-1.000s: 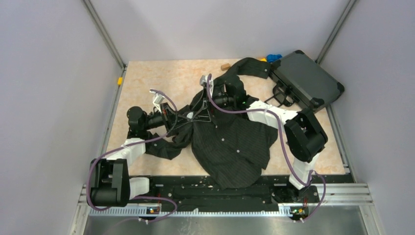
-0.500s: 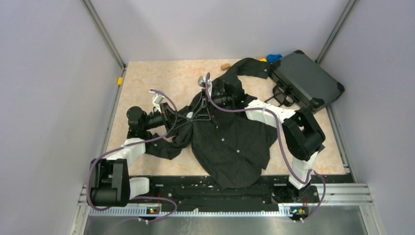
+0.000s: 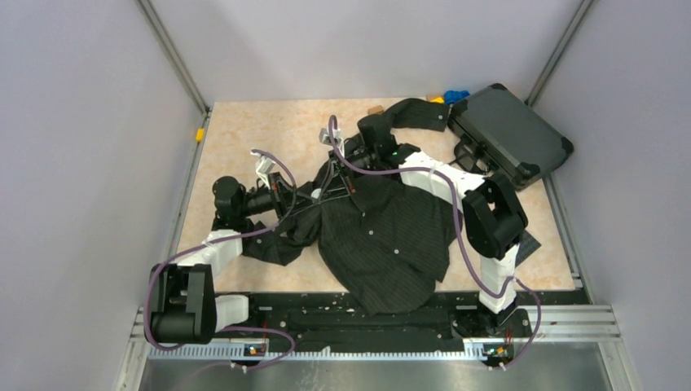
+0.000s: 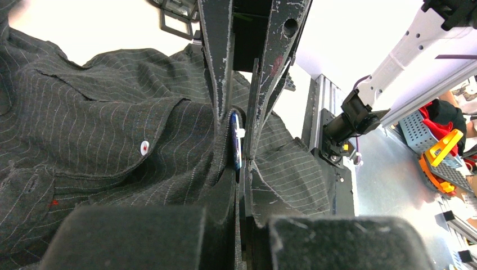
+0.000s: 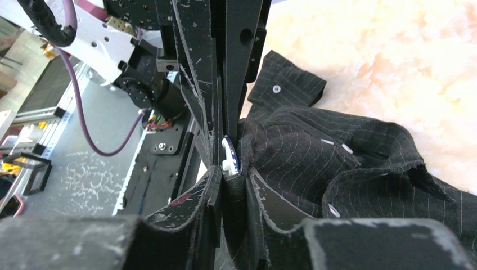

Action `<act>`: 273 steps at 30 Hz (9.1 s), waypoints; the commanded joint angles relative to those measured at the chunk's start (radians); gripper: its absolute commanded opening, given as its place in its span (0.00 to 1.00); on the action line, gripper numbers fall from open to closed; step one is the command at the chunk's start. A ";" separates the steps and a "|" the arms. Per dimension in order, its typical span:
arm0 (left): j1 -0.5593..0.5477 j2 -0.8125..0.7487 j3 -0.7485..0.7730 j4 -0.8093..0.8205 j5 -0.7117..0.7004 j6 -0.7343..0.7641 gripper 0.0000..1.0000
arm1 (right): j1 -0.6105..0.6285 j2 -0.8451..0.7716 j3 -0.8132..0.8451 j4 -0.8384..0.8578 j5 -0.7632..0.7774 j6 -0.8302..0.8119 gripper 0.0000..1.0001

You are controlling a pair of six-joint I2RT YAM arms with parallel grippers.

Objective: Pin the brooch onto the clothing

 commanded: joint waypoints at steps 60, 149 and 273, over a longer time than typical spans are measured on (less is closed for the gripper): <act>-0.069 -0.087 0.076 -0.206 0.024 0.195 0.00 | -0.015 0.053 0.050 -0.047 0.156 0.020 0.06; 0.229 0.787 1.101 -0.981 -1.093 0.174 0.00 | -0.041 -0.723 -0.723 -0.179 1.411 0.376 0.80; 0.216 0.373 0.462 -0.906 -1.083 -0.005 0.42 | -0.249 0.041 -0.083 -0.055 1.088 0.160 0.54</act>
